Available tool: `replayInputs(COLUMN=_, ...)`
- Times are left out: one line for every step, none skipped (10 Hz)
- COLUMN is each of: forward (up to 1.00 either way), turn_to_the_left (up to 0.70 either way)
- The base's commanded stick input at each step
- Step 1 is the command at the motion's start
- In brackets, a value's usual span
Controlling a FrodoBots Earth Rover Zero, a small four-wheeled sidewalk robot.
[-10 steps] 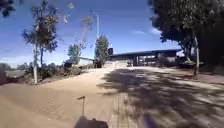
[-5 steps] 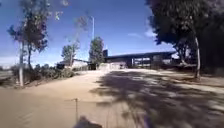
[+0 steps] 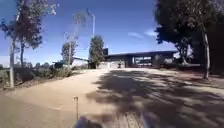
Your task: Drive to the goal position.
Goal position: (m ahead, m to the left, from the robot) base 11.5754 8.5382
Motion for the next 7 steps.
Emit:
replayInputs(forward=1.0, turn_to_the_left=0.0)
replayInputs(forward=1.0, turn_to_the_left=0.0)
replayInputs(forward=1.0, turn_to_the_left=0.0)
replayInputs(forward=1.0, turn_to_the_left=0.0)
replayInputs(forward=1.0, turn_to_the_left=0.0)
replayInputs(forward=1.0, turn_to_the_left=0.0)
replayInputs(forward=1.0, turn_to_the_left=0.0)
